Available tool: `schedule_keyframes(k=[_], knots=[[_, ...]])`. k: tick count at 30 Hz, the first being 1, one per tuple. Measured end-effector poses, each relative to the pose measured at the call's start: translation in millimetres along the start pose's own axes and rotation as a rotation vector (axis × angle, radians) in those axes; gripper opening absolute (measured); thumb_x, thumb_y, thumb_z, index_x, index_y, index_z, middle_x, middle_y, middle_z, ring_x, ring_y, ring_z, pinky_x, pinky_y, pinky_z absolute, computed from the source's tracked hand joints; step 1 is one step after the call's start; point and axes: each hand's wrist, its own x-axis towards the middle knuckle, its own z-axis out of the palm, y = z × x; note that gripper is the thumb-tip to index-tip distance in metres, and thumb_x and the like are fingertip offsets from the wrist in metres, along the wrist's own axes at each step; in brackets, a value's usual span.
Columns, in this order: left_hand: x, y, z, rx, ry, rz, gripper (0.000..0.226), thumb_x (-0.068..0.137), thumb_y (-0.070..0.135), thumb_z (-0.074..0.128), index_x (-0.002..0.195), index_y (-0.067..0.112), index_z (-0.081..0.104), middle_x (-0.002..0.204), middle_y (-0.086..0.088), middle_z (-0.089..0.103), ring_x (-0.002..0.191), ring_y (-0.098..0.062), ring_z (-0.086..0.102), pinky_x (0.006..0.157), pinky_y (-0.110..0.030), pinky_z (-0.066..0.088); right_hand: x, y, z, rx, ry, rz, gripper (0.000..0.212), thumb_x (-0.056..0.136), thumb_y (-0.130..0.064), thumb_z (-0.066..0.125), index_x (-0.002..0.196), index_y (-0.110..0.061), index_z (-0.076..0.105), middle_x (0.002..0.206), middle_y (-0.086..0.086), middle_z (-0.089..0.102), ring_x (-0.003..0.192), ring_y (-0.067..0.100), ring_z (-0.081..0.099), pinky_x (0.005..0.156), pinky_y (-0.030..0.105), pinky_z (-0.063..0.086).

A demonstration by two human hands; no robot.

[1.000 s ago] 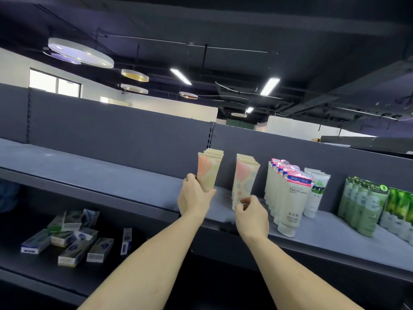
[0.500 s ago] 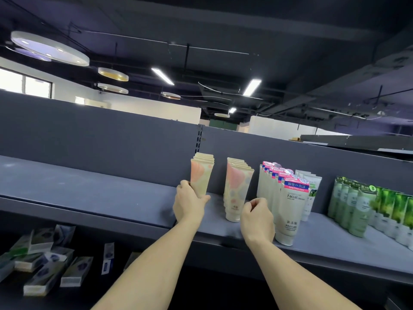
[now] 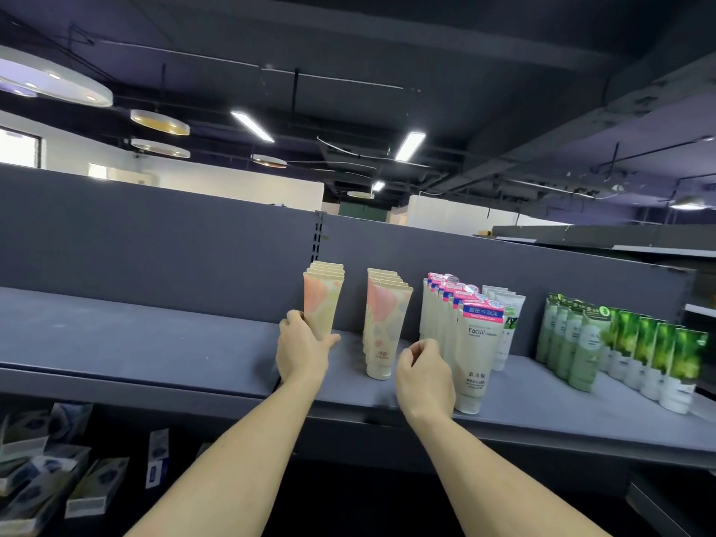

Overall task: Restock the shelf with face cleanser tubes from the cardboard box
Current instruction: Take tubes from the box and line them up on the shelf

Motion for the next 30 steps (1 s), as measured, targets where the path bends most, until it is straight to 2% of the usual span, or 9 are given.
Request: schedule_keyframes(k=[7,11,16,19,21,24,27,30], knots=[[-20,1,2,0.158,-0.031,-0.059,0.075,0.073,0.045,0.082,0.123,0.007,0.042,0.121,-0.01,0.047,0.108,-0.029,0.055,0.07,-0.04,0.048,-13,10,-14,-0.018,-0.008,0.008,0.012,0.098,-0.027,0.047,0.092,-0.02,0.055,0.086,-0.001,0.064,0.081,0.023,0.06,0.073,0.038,0.053],[-38,3,2,0.167,-0.021,-0.049,0.066,0.079,0.039,0.079,0.126,0.008,0.043,0.123,-0.009,0.046,0.11,-0.029,0.053,0.07,-0.039,0.046,-21,22,-27,-0.006,-0.027,0.03,0.013,0.098,-0.03,0.048,0.092,-0.021,0.055,0.084,-0.004,0.062,0.08,0.019,0.059,0.071,0.033,0.049],[-73,20,-5,0.229,0.07,-0.044,0.052,0.087,0.033,0.069,0.125,0.005,0.046,0.122,-0.014,0.05,0.108,-0.032,0.053,0.078,-0.043,0.05,-33,43,-59,0.0,-0.062,0.032,0.016,0.097,-0.036,0.048,0.091,-0.023,0.055,0.085,-0.005,0.063,0.077,0.015,0.06,0.066,0.031,0.05],[-105,33,-3,0.142,0.077,0.026,0.029,0.095,0.022,0.056,0.121,0.012,0.049,0.111,-0.005,0.055,0.09,-0.026,0.056,0.065,-0.038,0.042,-42,64,-87,0.008,-0.074,0.047,0.019,0.096,-0.041,0.049,0.096,-0.022,0.055,0.092,-0.006,0.065,0.08,0.015,0.061,0.065,0.03,0.048],[-131,45,3,0.108,0.023,0.075,0.019,0.097,0.021,0.051,0.116,0.017,0.052,0.101,0.001,0.06,0.078,-0.021,0.053,0.06,-0.033,0.038,-48,81,-110,0.011,-0.084,0.048,0.028,0.097,-0.046,0.048,0.111,-0.023,0.055,0.103,-0.007,0.065,0.088,0.015,0.061,0.068,0.03,0.047],[-176,65,18,0.135,-0.116,0.165,0.01,0.094,0.025,0.051,0.099,0.021,0.059,0.095,0.004,0.064,0.078,-0.019,0.057,0.06,-0.03,0.041,-56,110,-145,0.01,-0.114,0.058,0.048,0.097,-0.051,0.048,0.137,-0.024,0.047,0.122,-0.006,0.061,0.105,0.016,0.058,0.077,0.032,0.045],[-228,86,37,0.141,-0.263,0.214,0.012,0.091,0.029,0.051,0.087,0.027,0.062,0.088,0.009,0.066,0.08,-0.016,0.061,0.064,-0.03,0.046,-68,146,-181,0.01,-0.152,0.107,0.058,0.095,-0.053,0.049,0.145,-0.025,0.04,0.138,-0.003,0.052,0.12,0.02,0.054,0.082,0.033,0.043],[-282,96,54,0.174,-0.381,0.238,0.015,0.088,0.03,0.051,0.083,0.027,0.065,0.085,0.012,0.067,0.08,-0.014,0.062,0.067,-0.028,0.046,-85,185,-215,-0.005,-0.178,0.159,0.063,0.094,-0.054,0.049,0.148,-0.024,0.038,0.141,-0.001,0.05,0.124,0.021,0.052,0.086,0.034,0.042]])
